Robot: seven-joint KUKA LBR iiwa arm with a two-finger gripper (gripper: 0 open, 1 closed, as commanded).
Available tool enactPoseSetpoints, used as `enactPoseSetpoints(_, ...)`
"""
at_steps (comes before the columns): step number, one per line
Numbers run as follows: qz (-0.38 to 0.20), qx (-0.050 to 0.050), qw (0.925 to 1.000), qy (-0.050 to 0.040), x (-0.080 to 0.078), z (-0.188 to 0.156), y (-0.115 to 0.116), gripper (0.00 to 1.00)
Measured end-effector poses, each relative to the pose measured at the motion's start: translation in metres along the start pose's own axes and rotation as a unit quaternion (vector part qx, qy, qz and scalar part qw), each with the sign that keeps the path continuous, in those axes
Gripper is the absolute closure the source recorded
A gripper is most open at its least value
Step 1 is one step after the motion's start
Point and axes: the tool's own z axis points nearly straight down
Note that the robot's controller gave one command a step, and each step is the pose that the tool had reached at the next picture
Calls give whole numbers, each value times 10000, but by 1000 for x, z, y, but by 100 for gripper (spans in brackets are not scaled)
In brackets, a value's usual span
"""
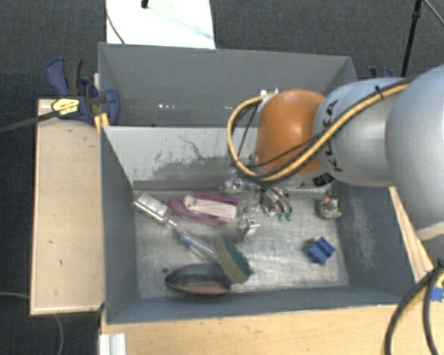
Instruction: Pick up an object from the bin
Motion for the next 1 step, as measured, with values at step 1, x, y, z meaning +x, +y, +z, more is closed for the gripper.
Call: enactPoseSetpoints(1, -1583, -11, 9874, -16, 11, 1, 89, 0)
